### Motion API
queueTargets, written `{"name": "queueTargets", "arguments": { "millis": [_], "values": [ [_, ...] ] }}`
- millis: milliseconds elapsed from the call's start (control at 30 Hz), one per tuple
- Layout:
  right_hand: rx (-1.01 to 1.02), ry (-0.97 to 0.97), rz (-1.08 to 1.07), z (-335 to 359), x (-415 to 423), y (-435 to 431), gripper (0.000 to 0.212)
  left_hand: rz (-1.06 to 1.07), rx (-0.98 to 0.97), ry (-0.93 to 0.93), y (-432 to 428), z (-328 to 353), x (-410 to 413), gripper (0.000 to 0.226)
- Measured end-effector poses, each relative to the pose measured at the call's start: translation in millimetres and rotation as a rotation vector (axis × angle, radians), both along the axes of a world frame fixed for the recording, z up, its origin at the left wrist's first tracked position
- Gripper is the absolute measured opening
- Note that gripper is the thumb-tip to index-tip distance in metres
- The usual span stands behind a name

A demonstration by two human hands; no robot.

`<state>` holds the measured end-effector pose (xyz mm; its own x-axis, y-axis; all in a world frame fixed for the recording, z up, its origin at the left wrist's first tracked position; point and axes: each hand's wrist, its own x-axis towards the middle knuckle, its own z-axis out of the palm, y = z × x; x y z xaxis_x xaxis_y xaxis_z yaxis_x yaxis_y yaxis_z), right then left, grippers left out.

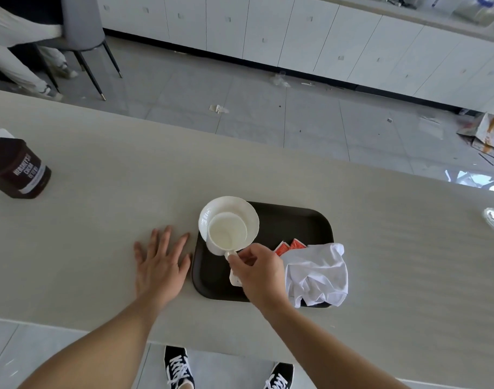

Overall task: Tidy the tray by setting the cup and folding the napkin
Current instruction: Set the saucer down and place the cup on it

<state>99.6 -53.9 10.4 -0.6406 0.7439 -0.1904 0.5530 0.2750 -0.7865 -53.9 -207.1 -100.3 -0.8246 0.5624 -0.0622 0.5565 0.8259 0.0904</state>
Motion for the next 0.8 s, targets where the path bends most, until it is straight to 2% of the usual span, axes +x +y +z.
{"name": "queueTargets", "arguments": {
  "millis": [333,800],
  "values": [
    [-0.062,-0.044,-0.086,-12.2,-37.6,34.2,0.027,0.001,0.015,-0.005,0.5,1.8,1.1,0.060],
    [-0.131,-0.059,-0.138,-35.1,-56.5,28.5,0.023,0.017,0.018,-0.020,1.3,1.5,-0.1,0.057]
  ]
}}
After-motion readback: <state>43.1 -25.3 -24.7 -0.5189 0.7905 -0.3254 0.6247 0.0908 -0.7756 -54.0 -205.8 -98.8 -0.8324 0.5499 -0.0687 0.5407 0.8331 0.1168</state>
